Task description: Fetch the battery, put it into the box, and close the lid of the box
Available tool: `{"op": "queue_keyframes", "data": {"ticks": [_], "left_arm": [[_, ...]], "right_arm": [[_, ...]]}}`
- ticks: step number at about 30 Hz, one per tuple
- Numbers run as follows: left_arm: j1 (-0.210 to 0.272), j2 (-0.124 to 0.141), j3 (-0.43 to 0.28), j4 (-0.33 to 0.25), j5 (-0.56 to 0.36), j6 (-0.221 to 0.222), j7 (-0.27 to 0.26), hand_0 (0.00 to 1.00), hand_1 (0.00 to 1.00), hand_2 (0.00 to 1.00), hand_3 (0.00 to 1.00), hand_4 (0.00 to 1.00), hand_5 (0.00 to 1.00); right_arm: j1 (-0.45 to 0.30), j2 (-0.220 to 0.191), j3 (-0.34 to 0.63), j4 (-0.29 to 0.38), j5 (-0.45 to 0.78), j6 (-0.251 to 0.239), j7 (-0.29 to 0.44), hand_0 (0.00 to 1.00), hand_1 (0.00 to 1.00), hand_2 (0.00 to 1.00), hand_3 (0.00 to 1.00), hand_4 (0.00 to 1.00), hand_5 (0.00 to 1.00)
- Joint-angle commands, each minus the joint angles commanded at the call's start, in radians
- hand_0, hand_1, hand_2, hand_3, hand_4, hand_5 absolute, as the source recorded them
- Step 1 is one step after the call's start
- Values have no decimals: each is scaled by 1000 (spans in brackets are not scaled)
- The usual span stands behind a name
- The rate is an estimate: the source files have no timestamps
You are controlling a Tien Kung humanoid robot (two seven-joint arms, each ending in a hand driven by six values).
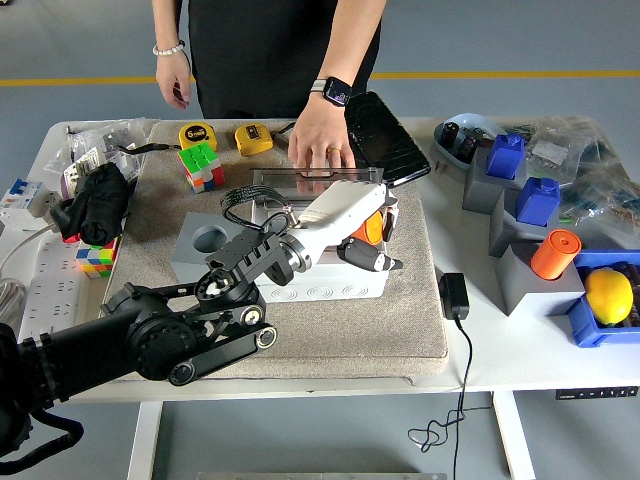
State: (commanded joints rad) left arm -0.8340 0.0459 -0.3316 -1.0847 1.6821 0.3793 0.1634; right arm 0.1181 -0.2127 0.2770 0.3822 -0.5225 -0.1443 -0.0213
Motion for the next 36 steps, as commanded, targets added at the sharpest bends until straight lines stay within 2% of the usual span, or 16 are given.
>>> {"op": "queue_keyframes", "data": {"ticks": [5,6,10,11,12,23,24,29,30,35,36], "left_arm": [[-20,-23,0,44,25,-20,59,48,27,97,168,998,436],[-22,-25,0,49,28,-23,69,80,57,127,200,998,516],[-22,-32,5,57,39,-37,95,80,57,127,200,998,516],[-21,-33,6,58,41,-38,98,80,57,127,200,998,516],[-20,-34,6,59,43,-41,101,133,105,160,229,998,525],[-15,-46,23,87,75,-41,139,152,136,176,238,998,551],[-15,-46,25,89,77,-42,141,191,214,233,266,998,578],[-10,-46,26,91,86,-46,141,191,214,233,266,998,578],[-10,-46,25,91,85,-45,138,337,514,491,555,998,578],[-6,-46,19,91,85,-44,129,337,514,491,555,998,578],[-5,-46,18,91,85,-44,129,502,638,620,717,998,597]], "right_arm": [[0,2,2,4,-8,0,-1,714,672,676,634,994,574],[0,2,5,6,-10,0,-1,714,672,676,633,993,574],[0,2,10,8,-15,0,-1,714,672,676,633,993,574],[0,2,10,8,-15,0,-1,714,672,676,633,993,574],[0,2,11,8,-16,0,-1,714,673,676,632,993,574],[-1,2,14,10,-23,-1,-1,714,673,676,632,993,575],[-1,3,15,10,-24,-1,-1,715,673,676,632,993,575],[-1,4,18,10,-25,-1,-2,715,673,676,632,993,575],[-1,4,19,10,-25,-1,-1,712,673,676,632,993,575],[-1,4,19,11,-27,0,-1,712,673,676,632,993,575],[-1,4,19,11,-27,0,-1,714,673,676,633,994,575]]}}
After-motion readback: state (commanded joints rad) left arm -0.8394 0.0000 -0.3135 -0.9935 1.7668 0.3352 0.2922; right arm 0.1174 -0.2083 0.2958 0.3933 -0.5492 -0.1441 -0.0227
